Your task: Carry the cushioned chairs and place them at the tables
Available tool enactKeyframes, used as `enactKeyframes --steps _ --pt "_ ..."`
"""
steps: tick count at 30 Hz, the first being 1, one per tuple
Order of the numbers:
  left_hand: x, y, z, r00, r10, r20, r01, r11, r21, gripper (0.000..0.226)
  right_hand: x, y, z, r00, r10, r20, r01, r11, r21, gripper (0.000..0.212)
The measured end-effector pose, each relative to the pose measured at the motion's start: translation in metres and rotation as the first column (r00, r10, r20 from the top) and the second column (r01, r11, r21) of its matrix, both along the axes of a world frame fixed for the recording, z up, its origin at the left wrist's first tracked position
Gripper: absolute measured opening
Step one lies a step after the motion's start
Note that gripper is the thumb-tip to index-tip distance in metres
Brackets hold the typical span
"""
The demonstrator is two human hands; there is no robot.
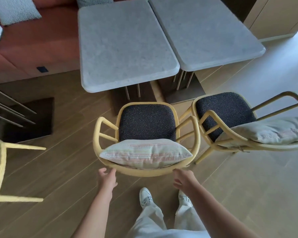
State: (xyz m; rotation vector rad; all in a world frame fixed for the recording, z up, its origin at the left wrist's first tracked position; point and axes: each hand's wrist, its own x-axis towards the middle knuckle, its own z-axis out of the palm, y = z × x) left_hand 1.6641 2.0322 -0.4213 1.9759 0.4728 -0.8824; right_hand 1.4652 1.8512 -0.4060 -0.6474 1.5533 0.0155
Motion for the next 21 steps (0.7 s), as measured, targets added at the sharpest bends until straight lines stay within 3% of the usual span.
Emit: enactKeyframes --steps 4,6,10,21 --pt "0.012 -0.005 -0.009 0.986 0.060 -0.157 -0.078 0.990 -0.113 0.017 0.004 0.005 -0.013 0.962 -0.217 0.166 0.221 0.975 -0.010 0.017" --pt "0.016 -0.007 -0.013 0.968 0.103 -0.229 -0.143 0.976 -0.164 0.021 0.007 0.008 -0.018 0.927 -0.288 0.242 0.295 0.956 0.009 0.032" --pt "0.021 -0.004 -0.020 0.916 0.152 -0.371 -0.249 0.941 -0.228 0.036 0.007 0.016 -0.018 0.902 -0.312 0.300 0.319 0.947 0.025 0.035" --pt "0.002 -0.013 -0.029 0.890 0.198 -0.410 -0.306 0.927 -0.215 0.038 -0.008 0.001 -0.016 0.898 -0.323 0.300 0.338 0.941 0.001 0.036"
